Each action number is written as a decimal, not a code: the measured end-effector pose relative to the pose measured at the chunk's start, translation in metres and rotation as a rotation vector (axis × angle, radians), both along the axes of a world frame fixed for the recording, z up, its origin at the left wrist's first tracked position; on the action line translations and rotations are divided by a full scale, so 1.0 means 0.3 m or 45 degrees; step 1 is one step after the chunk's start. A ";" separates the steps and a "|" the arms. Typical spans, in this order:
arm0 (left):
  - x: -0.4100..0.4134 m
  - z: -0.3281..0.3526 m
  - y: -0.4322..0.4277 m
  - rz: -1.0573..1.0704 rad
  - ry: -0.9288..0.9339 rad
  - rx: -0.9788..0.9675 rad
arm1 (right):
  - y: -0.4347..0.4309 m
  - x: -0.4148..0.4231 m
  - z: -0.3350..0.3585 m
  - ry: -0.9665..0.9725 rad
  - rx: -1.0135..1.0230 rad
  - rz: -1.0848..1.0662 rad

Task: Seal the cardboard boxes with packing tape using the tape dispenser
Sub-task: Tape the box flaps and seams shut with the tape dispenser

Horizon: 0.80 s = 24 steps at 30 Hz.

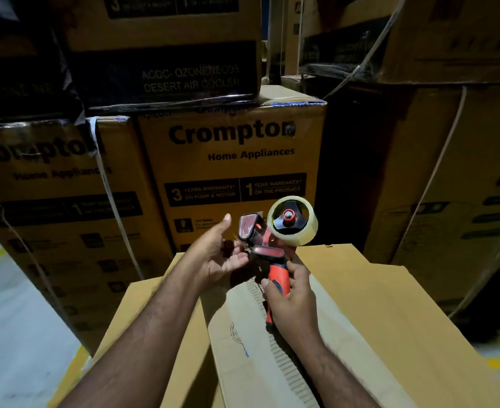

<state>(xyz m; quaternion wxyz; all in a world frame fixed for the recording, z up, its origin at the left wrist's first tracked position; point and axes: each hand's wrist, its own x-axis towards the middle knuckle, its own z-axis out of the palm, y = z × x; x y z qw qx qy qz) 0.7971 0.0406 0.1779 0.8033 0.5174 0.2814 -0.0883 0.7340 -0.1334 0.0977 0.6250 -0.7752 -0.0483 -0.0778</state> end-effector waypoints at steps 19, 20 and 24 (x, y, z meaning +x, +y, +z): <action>0.027 0.068 0.054 -0.030 0.010 0.128 | 0.013 -0.030 0.033 -0.024 -0.184 -0.022; 0.028 0.075 0.058 -0.070 0.007 0.140 | 0.012 -0.032 0.037 -0.035 -0.192 -0.028; 0.057 0.066 0.061 -0.214 0.074 0.301 | 0.005 -0.042 0.057 -0.099 -0.269 -0.045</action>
